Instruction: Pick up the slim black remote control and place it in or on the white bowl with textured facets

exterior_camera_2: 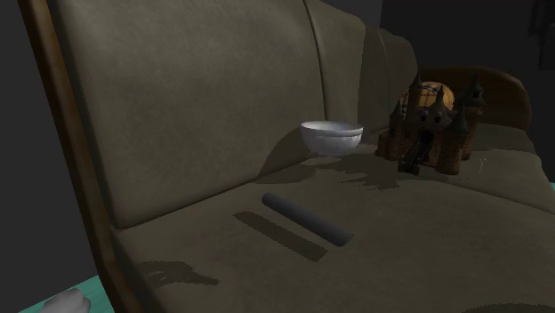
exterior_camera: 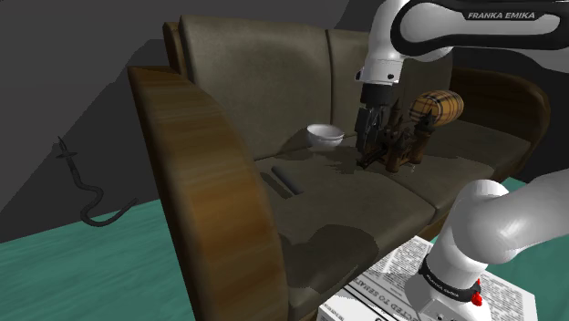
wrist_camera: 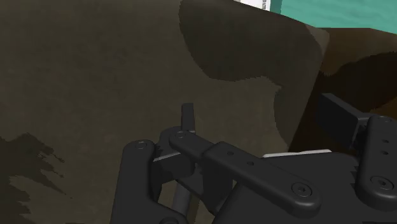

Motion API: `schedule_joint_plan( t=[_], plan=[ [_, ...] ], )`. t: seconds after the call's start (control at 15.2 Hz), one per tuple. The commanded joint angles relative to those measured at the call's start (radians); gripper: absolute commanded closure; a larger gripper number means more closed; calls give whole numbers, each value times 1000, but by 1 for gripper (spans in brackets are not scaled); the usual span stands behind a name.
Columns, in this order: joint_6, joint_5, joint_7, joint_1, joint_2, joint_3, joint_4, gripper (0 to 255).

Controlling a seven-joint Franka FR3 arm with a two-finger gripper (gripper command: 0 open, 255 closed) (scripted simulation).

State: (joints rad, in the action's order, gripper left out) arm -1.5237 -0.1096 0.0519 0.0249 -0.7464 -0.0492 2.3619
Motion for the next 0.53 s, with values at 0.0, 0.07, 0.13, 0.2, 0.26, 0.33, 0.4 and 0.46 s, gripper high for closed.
schedule_joint_plan(
  t=[0.0,0.07,0.13,0.2,0.26,0.33,0.4,0.46],
  plan=[
    [0,0,0,0,0,0,0,0],
    [-39,-1,-5,-2,21,3,11,0],
    [-77,-3,-10,-3,43,7,21,0],
    [-116,-4,-14,-5,66,10,30,0],
    [-154,-6,-19,-6,91,13,37,0],
    [-192,-7,-24,-8,117,15,42,0],
    [-229,-8,-28,-9,144,18,46,0],
    [-267,-10,-33,-11,172,21,49,0]
  ],
)
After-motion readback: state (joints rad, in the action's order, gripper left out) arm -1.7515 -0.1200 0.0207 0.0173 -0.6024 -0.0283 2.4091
